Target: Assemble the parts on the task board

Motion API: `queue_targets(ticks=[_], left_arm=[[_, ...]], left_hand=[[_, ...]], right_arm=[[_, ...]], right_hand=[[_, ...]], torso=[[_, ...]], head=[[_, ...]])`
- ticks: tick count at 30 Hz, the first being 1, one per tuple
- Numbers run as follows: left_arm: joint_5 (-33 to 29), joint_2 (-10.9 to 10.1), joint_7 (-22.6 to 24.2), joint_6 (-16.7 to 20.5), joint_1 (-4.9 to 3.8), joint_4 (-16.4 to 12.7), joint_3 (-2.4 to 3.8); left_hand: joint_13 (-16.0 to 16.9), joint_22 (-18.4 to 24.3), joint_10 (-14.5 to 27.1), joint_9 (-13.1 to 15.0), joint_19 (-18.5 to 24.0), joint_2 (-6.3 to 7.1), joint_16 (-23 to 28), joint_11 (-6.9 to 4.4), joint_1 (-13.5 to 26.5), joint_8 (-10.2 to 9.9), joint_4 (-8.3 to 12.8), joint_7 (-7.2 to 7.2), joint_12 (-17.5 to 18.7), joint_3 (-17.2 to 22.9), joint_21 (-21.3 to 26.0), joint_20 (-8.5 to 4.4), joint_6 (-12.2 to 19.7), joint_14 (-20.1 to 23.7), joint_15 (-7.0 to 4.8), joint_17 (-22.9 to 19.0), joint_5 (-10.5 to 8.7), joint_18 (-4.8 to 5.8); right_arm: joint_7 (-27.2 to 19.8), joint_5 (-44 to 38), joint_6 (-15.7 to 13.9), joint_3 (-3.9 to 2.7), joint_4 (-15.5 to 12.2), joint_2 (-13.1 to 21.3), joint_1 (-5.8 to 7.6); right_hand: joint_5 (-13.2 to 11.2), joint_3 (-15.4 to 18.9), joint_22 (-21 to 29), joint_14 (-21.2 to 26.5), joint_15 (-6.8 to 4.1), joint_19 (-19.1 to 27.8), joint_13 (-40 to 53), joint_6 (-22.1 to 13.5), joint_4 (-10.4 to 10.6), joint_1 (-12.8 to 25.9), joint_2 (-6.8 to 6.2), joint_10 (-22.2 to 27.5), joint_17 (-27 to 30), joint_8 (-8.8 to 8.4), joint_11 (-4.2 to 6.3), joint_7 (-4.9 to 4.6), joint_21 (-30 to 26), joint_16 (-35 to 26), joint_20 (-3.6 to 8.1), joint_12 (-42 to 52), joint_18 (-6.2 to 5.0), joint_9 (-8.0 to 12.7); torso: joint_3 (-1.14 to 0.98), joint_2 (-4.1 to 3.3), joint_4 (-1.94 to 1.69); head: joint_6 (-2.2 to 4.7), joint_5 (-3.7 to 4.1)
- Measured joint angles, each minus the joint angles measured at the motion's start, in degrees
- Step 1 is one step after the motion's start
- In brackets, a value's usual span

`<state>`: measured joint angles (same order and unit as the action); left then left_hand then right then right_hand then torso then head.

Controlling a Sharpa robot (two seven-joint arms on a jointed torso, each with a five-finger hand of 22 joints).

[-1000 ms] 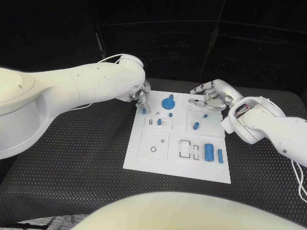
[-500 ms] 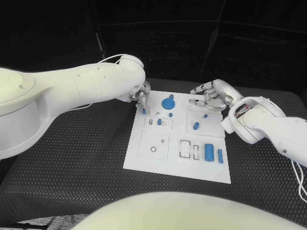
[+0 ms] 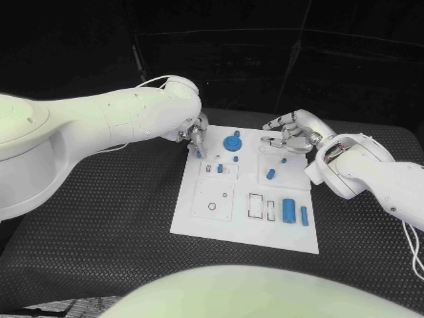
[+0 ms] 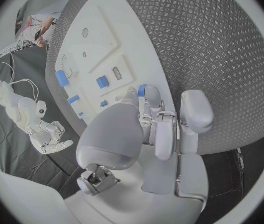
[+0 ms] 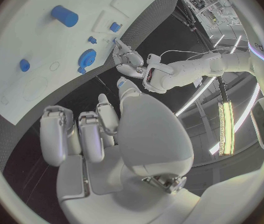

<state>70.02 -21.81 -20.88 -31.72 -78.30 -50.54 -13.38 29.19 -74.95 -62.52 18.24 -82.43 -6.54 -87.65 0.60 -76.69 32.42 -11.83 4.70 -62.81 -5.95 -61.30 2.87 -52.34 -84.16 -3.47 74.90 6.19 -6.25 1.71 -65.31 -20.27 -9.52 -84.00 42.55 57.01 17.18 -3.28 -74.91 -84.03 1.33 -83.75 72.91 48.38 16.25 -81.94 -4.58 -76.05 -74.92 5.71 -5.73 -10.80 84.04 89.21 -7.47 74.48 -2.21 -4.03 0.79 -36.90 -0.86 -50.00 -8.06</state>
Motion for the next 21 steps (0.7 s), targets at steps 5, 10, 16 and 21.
queue_targets(ticks=[5, 10, 16, 21], left_arm=[[-0.18, -0.06, 0.02, 0.00, 0.01, 0.02, 0.02], [-0.62, -0.20, 0.06, 0.07, -0.01, 0.02, 0.07], [-1.50, -0.62, 0.14, 0.35, -0.01, -0.15, 0.05], [-2.70, -1.52, 0.15, 0.92, 0.01, -0.81, 0.06]], left_hand=[[0.01, 0.00, 0.38, 1.00, 0.14, -0.30, 0.00, -0.62, -2.73, 0.91, 1.86, -0.63, 0.29, 4.06, 0.22, -0.13, 0.22, 0.22, -0.22, 0.00, -0.02, 0.00], [0.01, 0.01, -0.04, 2.90, 0.12, 0.22, 0.00, -1.02, -4.16, 2.14, 2.68, -0.93, 1.00, 9.78, 0.22, -0.53, 1.54, 0.09, -0.34, 0.00, -0.14, 0.01], [0.29, 0.01, -0.26, 6.19, 0.21, 3.40, 0.00, -1.23, -2.71, 4.28, -1.19, -0.76, 1.20, 17.41, 0.56, -0.62, 2.74, 0.09, -0.34, 0.00, 0.06, 0.01], [1.02, 0.01, -1.13, 8.16, 0.21, 6.76, 0.00, -1.22, 1.43, 5.41, -0.06, -0.81, 1.17, 25.79, 1.08, -0.62, 3.31, 0.09, -0.33, 0.00, 0.06, 0.01]], right_arm=[[0.00, 0.00, 0.00, 0.00, 0.04, 0.00, 0.00], [0.00, 0.00, 0.01, 0.00, 0.11, 0.01, 0.00], [0.00, 0.00, 0.02, 0.00, 0.19, 0.01, 0.00], [0.01, 0.01, 0.04, 0.00, 0.25, 0.05, 0.00]], right_hand=[[0.00, 0.00, 0.00, 0.00, 0.00, 0.00, 0.00, 0.00, 0.00, 0.00, 0.00, 0.00, 0.00, 0.00, 0.00, 0.00, 0.00, 0.00, 0.00, 0.00, 0.00, 0.00], [0.00, 0.00, 0.00, 0.00, 0.00, 0.00, 0.00, 0.00, 0.00, 0.00, 0.00, 0.00, 0.00, 0.00, 0.00, 0.00, 0.00, 0.00, 0.00, 0.00, 0.00, 0.00], [0.00, 0.00, 0.00, 0.00, 0.00, 0.00, 0.00, 0.00, 0.00, 0.00, 0.00, 0.00, 0.01, 0.00, 0.00, 0.00, 0.00, 0.00, 0.00, 0.00, 0.00, 0.00], [0.00, 0.00, 0.00, 0.00, 0.00, 0.00, 0.00, 0.00, 0.00, 0.00, 0.00, 0.00, 0.01, 0.00, 0.00, 0.00, 0.00, 0.00, 0.00, 0.00, 0.00, 0.00]], torso=[[0.01, -0.01, 0.00], [0.02, -0.01, 0.00], [0.03, -0.01, 0.00], [0.02, 0.01, -0.02]], head=[[-0.01, -0.02], [-0.01, -0.08], [-0.01, -0.08], [-0.01, -0.11]])
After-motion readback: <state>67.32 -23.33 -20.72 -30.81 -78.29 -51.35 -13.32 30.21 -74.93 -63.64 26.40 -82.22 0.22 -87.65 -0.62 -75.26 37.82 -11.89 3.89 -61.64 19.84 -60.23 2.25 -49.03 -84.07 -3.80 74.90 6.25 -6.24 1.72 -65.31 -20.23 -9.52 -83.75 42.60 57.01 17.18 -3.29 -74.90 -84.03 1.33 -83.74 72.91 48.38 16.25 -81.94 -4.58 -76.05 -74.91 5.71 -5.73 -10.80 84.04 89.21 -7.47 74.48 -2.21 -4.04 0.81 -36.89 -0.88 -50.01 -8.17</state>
